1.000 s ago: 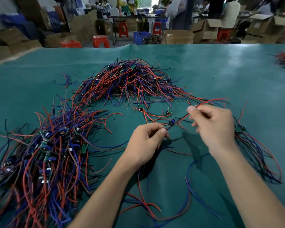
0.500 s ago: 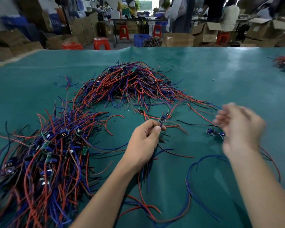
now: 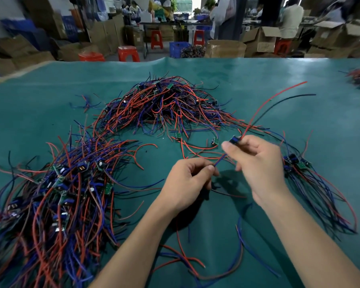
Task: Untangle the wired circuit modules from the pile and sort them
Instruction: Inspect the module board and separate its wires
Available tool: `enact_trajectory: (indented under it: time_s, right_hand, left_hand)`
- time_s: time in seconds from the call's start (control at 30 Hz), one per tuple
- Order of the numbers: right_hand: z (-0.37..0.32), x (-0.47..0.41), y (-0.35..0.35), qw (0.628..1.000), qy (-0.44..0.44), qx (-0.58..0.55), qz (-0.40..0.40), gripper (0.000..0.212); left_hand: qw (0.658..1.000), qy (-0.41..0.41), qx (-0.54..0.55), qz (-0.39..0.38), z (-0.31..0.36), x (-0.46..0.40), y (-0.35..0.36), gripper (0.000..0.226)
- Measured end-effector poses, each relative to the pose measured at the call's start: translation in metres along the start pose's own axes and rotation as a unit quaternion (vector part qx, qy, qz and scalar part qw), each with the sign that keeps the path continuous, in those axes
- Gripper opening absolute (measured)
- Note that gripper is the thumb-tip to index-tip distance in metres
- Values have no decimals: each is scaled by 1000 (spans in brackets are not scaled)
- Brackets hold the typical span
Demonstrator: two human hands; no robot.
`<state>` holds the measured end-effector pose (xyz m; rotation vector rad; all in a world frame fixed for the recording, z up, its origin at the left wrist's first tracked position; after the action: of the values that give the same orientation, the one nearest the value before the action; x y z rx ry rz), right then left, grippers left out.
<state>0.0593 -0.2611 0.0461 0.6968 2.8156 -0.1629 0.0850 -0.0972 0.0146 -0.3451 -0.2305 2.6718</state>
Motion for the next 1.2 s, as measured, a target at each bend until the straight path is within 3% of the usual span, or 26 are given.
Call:
enact_trajectory:
  time_s: [0.13, 0.23, 0.33, 0.4, 0.5, 0.57, 0.63, 0.7, 0.73, 0.77, 0.87, 0.97, 1.07, 1.2]
  right_hand:
    - [-12, -12, -44, 993, -11, -46, 112, 20]
    - [-30, -13, -84, 967, -14, -129, 218, 21]
    - [-60, -4, -99, 955, -48, -99, 277, 27]
    - [-77, 2, -65, 974, -56, -60, 210, 27]
    - [-90, 12, 30, 999, -5, -40, 0, 28]
    - [-100, 25, 94, 992, 6, 10, -124, 36]
    - [-111, 38, 153, 961, -45, 125, -244, 50]
    - [-110, 43, 194, 917, -78, 236, -312, 67]
    - [-106, 36, 204, 902, -87, 287, -311, 71]
    - [-99, 24, 209, 889, -95, 338, -293, 69]
    - [-61, -25, 199, 849, -91, 468, -227, 40]
    - [-15, -53, 176, 795, -49, 563, -222, 33]
    - [-1, -68, 160, 834, -32, 518, -189, 18]
    - [-12, -86, 126, 901, 13, 417, -122, 12]
  left_hand:
    - [1000, -5, -16, -14, 0, 2, 2, 23]
    - [999, -15, -43, 4, 0, 1, 0, 21]
    - [997, -26, -62, 24, 0, 3, -3, 21]
    - [996, -20, -76, 29, 2, 3, -4, 20]
    - [997, -11, -73, 38, 5, 3, -6, 18]
    - [996, -32, -68, 53, 0, 5, -11, 28]
    - [994, -57, -68, 55, -3, 13, -12, 8]
    - [992, -30, -106, 56, 5, 15, -13, 57]
    - [992, -19, -104, 62, 7, 15, -14, 62]
    - [993, -15, -103, 64, 11, 13, -15, 51]
    - [994, 5, -93, 64, 15, 5, -13, 16]
    - [994, -6, -86, 67, 7, 1, -12, 15]
    - [995, -3, -75, 61, 5, 0, -10, 12]
    - [993, -17, -12, 113, 0, 0, -18, 15]
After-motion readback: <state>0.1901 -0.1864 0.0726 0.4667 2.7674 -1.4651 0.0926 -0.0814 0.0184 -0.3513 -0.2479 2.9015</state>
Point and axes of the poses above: each hand's wrist, its own x-axis away from the middle knuckle, its own y-axis out of the palm, z = x × y, the point moved 8 cm from there along -x, towards the middle knuckle, and after that the axes turned 2 degrees about y, right-handed, at the moved point
